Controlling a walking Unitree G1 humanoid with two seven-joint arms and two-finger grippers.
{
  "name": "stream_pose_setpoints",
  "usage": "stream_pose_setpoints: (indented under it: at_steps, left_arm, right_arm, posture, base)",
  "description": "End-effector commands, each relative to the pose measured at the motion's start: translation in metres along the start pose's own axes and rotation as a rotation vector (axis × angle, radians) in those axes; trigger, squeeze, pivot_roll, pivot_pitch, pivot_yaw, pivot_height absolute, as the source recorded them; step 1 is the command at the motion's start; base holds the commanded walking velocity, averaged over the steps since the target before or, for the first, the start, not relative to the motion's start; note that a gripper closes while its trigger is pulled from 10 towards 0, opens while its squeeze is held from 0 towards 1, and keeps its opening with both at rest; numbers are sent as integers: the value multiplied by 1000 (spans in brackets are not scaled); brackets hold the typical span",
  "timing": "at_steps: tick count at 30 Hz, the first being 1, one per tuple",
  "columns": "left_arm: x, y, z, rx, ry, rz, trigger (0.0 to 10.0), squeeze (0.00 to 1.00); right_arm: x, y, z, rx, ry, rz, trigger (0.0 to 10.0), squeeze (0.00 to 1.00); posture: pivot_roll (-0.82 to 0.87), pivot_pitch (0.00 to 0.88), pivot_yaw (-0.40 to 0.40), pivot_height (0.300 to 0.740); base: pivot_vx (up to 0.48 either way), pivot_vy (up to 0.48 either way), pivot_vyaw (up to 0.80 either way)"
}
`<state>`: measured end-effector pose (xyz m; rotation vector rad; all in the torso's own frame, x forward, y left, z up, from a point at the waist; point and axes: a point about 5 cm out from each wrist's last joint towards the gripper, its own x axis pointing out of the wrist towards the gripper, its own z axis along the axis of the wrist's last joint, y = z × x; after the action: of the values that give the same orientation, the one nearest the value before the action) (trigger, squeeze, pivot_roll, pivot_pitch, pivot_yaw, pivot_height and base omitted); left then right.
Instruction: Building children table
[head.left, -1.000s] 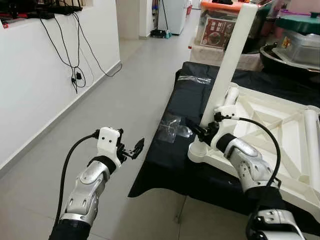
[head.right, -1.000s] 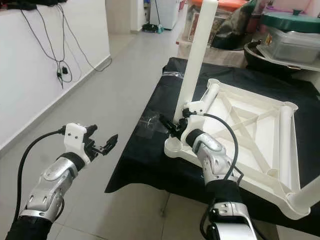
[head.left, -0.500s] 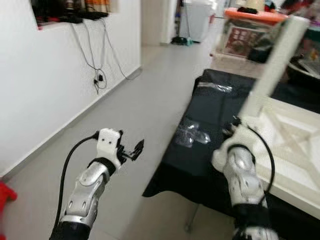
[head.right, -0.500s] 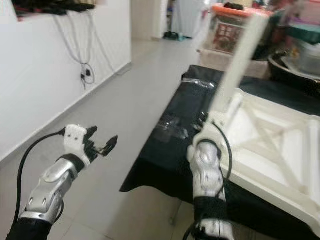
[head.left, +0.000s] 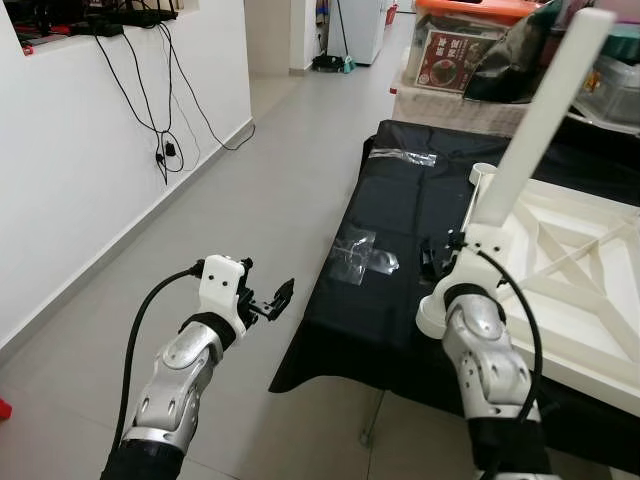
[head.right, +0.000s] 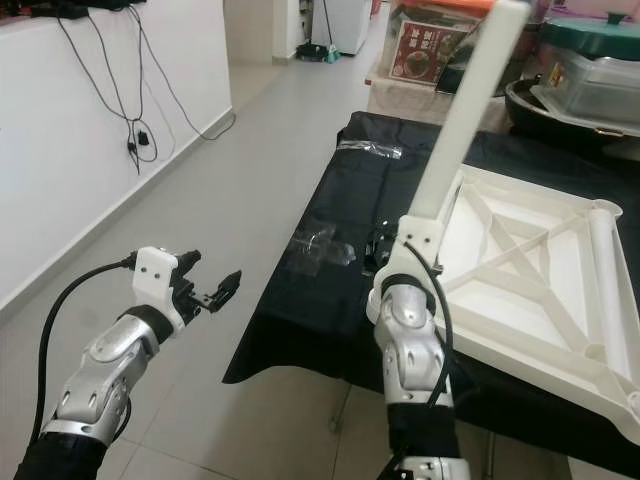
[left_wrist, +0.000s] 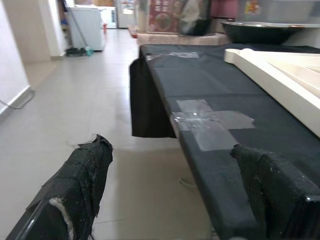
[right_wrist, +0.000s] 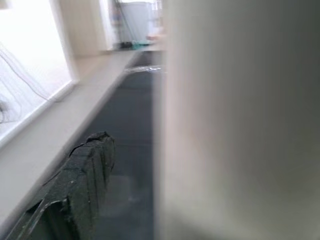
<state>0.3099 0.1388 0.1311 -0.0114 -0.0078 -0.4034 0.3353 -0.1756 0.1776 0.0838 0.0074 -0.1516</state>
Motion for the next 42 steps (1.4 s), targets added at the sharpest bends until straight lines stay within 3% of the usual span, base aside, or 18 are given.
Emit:
stream_pose_setpoints:
  at_steps: [1,6,7,8,15,18,19,24,26,28,29,31,32,34,35,40,41,42]
  left_arm:
    - [-2,1,-5,-2,17,7,10000,0]
    - [-1,1,-5,0,15,11,10000,0]
    - [1,0,-4,1,11,10,10000,0]
    - [2,0,-2,2,7,9,10000,0]
    - [1,2,-1,7,3,16,10000,0]
    - [-1,3,-2,9,6,21,10000,0]
    - [-3,4,-3,8,9,24,10000,0]
    - [-4,3,-4,8,12,20,10000,0]
    - [-2,1,-4,9,12,14,10000,0]
    - [-2,1,-4,9,12,14,10000,0]
    - [-2,1,-3,7,10,12,10000,0]
    - [-2,1,-3,7,10,12,10000,0]
    - [-2,1,-4,6,14,7,10000,0]
    - [-2,0,-5,6,17,3,10000,0]
    - [-2,-1,-6,4,20,-4,10000,0]
    - [1,0,-5,6,19,-7,10000,0]
    - [2,0,-4,6,15,-4,10000,0]
    - [2,0,-4,6,15,-4,10000,0]
  right_arm:
    - [7,5,9,41,-7,231,10000,0]
    - [10,14,10,62,-20,658,10000,0]
    - [11,16,1,49,13,710,4196,0]
    - [11,19,-9,48,50,751,0,0]
    - [22,14,-34,59,144,617,0,0]
    - [33,-3,-37,89,160,394,0,0]
    - [38,-27,-40,141,187,97,0,0]
    - [33,-50,-47,158,208,-143,0,0]
    - [12,-70,-59,74,249,-400,0,0]
    - [3,-74,-62,34,263,-476,0,0]
    - [-14,-61,-63,-18,246,-473,10000,0]
    - [-14,-61,-63,-18,246,-473,10000,0]
    - [-20,-39,-60,-17,230,-351,10000,0]
    - [-22,-28,-59,-13,228,-282,10000,0]
    - [-23,-14,-45,21,130,-173,10000,1000]
    - [-10,-12,-26,20,59,-85,10000,1000]
    - [0,-11,-18,50,55,-4,10000,0]
    - [0,-11,-18,50,55,-4,10000,0]
  posture:
    - [88,0,-77,740]
    - [93,0,-78,740]
    - [99,0,-80,740]
    - [103,0,-82,740]
    - [113,0,-88,740]
    - [117,0,-90,740]
    - [113,0,-88,740]
    - [106,0,-83,740]
    - [101,0,-79,740]
    - [101,0,-79,740]
    - [93,0,-71,740]
    - [93,0,-71,740]
    - [85,0,-61,740]
    - [85,0,-61,740]
    - [83,0,-60,740]
    - [76,0,-61,740]
    - [79,0,-65,740]
    - [79,0,-65,740]
  base:
    - [0,0,0]
    - [0,0,0]
    - [0,0,0]
    - [0,0,0]
    - [0,0,0]
    - [0,0,0]
    - [0,0,0]
    - [0,0,0]
    - [0,0,0]
    - [0,0,0]
    - [0,0,0]
    - [0,0,0]
    - [0,0,0]
    - [0,0,0]
    - [0,0,0]
    - [0,0,0]
    - [0,0,0]
    - [0,0,0]
